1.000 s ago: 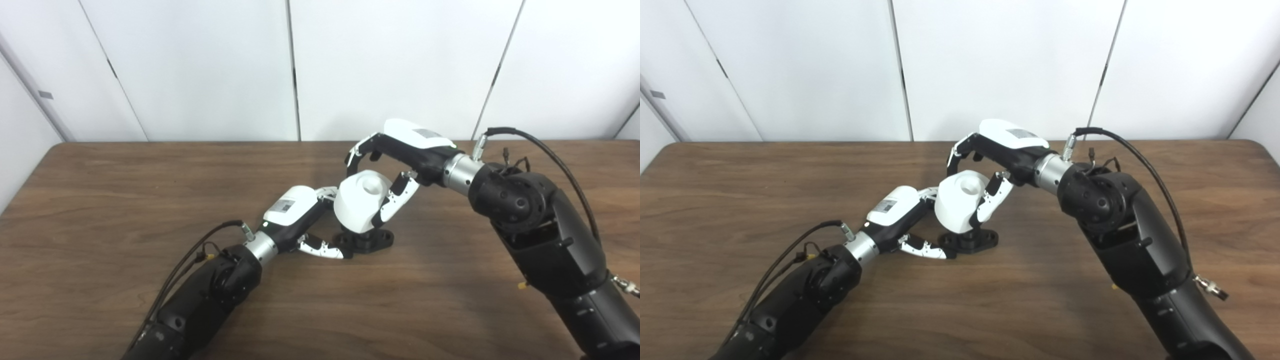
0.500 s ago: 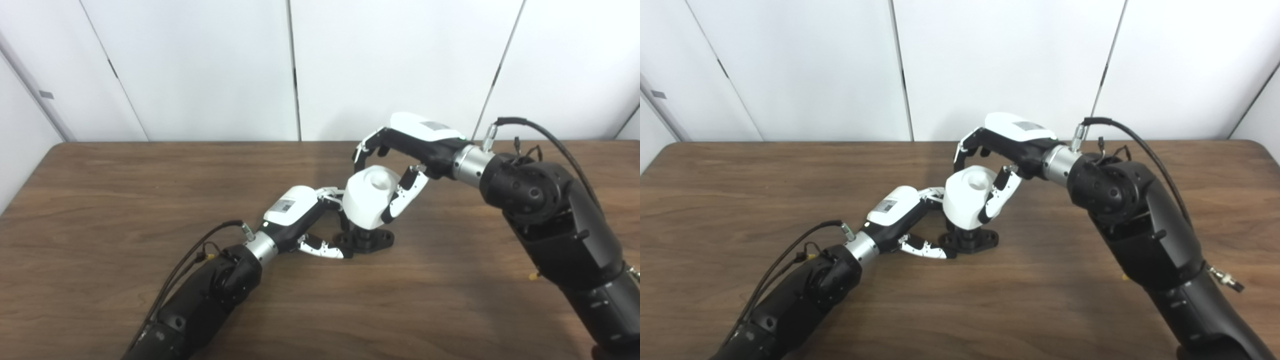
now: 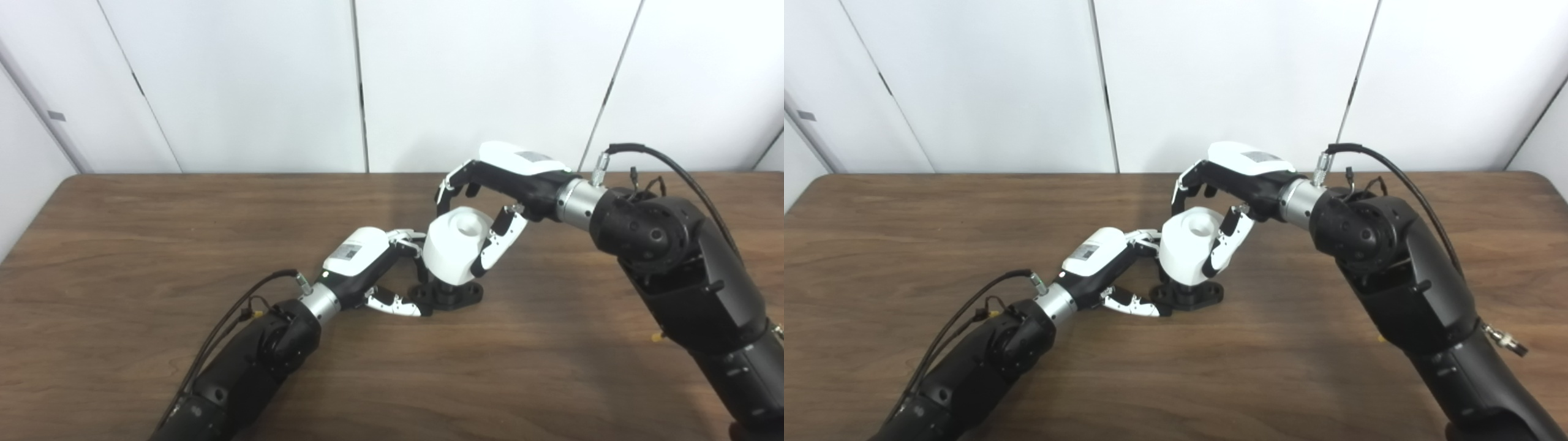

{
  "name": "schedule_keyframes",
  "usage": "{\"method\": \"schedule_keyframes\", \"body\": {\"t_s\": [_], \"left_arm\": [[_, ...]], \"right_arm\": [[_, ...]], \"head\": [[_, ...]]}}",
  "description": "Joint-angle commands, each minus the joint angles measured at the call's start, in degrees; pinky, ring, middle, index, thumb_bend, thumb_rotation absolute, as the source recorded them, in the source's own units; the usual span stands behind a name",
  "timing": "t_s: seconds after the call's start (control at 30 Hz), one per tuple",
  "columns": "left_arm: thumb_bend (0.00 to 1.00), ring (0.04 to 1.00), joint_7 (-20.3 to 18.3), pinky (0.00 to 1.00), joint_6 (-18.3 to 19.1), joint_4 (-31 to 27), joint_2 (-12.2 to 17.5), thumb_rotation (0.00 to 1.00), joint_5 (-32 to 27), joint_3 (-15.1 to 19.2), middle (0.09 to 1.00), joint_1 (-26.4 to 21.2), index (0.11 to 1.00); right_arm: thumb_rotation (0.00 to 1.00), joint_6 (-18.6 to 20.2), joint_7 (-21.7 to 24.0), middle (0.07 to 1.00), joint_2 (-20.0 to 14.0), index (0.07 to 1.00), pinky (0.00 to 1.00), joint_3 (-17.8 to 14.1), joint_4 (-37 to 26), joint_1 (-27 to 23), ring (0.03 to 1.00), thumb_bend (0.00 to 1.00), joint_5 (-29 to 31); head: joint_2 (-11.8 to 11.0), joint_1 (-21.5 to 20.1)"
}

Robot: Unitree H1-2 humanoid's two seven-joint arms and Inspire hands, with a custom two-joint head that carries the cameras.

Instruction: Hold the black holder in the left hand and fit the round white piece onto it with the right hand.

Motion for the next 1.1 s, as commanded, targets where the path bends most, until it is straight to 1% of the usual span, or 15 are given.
{"method": "schedule_keyframes", "body": {"t_s": [0.0, 0.17, 0.37, 0.57, 0.83, 1.07], "left_arm": [[0.52, 0.885, -4.9, 0.79, 2.5, 2.3, 0.8, 0.07, 1.7, -1.6, 0.854, 2.3, 0.477], [0.52, 0.883, -5.0, 0.78, 2.5, 2.3, 0.7, 0.07, 1.5, -1.5, 0.853, 2.4, 0.478], [0.52, 0.883, -5.1, 0.78, 2.3, 2.5, 0.7, 0.07, 1.3, -1.5, 0.854, 2.5, 0.477], [0.52, 0.885, -5.3, 0.79, 2.6, 2.2, 0.8, 0.07, 1.3, -1.5, 0.857, 2.6, 0.478], [0.52, 0.884, -5.4, 0.79, 2.7, 1.7, 0.7, 0.07, 1.1, -1.3, 0.855, 2.9, 0.477], [0.52, 0.887, -5.4, 0.79, 2.6, 1.7, 0.6, 0.07, 0.8, -1.0, 0.854, 3.1, 0.477]], "right_arm": [[0.13, -0.6, -1.1, 0.751, -0.4, 0.481, 0.72, -0.7, -0.7, -2.4, 0.775, 0.52, -0.2], [0.13, -0.5, -1.7, 0.751, 0.2, 0.481, 0.73, -0.4, -0.1, -1.8, 0.787, 0.52, -0.5], [0.13, -1.2, -2.7, 0.750, 1.0, 0.481, 0.71, -0.4, 1.1, -1.0, 0.779, 0.52, -0.2], [0.13, -2.2, -3.8, 0.750, 1.8, 0.481, 0.72, -0.3, 2.7, -0.4, 0.790, 0.52, -0.1], [0.13, -3.2, -4.6, 0.749, 1.9, 0.481, 0.72, 0.1, 3.8, -0.2, 0.790, 0.52, -0.2], [0.13, -3.0, -4.7, 0.755, 1.9, 0.481, 0.73, 0.3, 4.6, -0.2, 0.793, 0.52, -0.1]], "head": [[0.1, 0.1], [0.1, 0.0], [0.1, 0.2], [0.1, 0.2], [0.3, 0.3], [0.4, 0.5]]}}
